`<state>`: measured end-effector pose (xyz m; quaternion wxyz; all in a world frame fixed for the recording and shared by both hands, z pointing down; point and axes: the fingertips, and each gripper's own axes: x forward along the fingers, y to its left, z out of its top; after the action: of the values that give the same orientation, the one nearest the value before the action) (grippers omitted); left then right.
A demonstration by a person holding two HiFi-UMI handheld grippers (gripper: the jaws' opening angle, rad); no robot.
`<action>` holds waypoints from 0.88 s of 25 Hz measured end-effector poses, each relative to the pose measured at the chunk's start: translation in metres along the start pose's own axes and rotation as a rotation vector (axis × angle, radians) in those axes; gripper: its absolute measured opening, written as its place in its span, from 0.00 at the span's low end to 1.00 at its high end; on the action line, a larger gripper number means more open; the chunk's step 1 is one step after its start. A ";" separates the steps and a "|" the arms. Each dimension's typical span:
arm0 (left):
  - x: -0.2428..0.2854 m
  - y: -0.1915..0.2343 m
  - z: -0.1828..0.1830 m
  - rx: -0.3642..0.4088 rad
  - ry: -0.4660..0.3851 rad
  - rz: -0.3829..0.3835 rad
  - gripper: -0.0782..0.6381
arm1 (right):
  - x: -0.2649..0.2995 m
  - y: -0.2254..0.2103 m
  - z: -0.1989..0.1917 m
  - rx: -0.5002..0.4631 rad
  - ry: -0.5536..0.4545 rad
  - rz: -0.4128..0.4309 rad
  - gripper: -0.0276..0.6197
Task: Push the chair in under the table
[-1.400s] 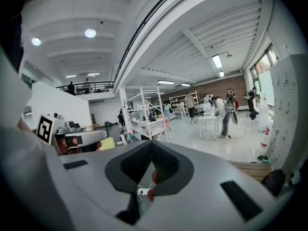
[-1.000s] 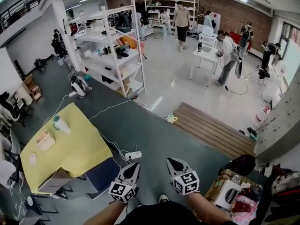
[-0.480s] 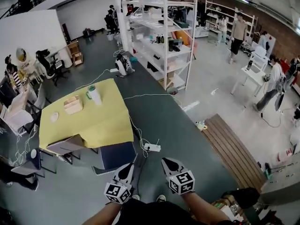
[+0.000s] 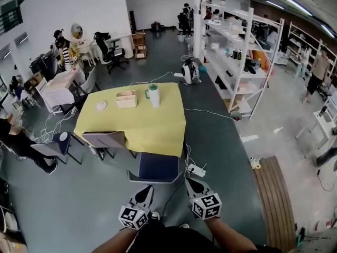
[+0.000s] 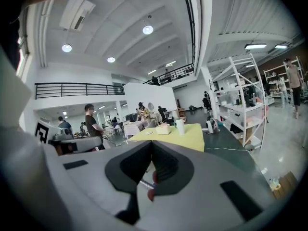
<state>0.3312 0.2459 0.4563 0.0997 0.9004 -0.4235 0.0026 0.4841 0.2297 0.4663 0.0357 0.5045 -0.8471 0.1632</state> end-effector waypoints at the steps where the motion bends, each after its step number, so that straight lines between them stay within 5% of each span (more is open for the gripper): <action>1: -0.004 0.004 0.001 0.000 -0.001 0.017 0.12 | 0.006 0.005 0.002 -0.005 0.004 0.018 0.06; 11: -0.027 0.040 0.008 -0.029 -0.029 0.090 0.12 | 0.040 0.037 -0.006 -0.043 0.071 0.097 0.06; 22: -0.004 0.080 0.022 -0.017 -0.025 0.031 0.12 | 0.075 0.038 0.014 -0.069 0.091 0.036 0.06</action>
<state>0.2655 0.1953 0.4482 0.1018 0.8930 -0.4384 -0.0105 0.4158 0.1786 0.4611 0.0886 0.4797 -0.8586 0.1574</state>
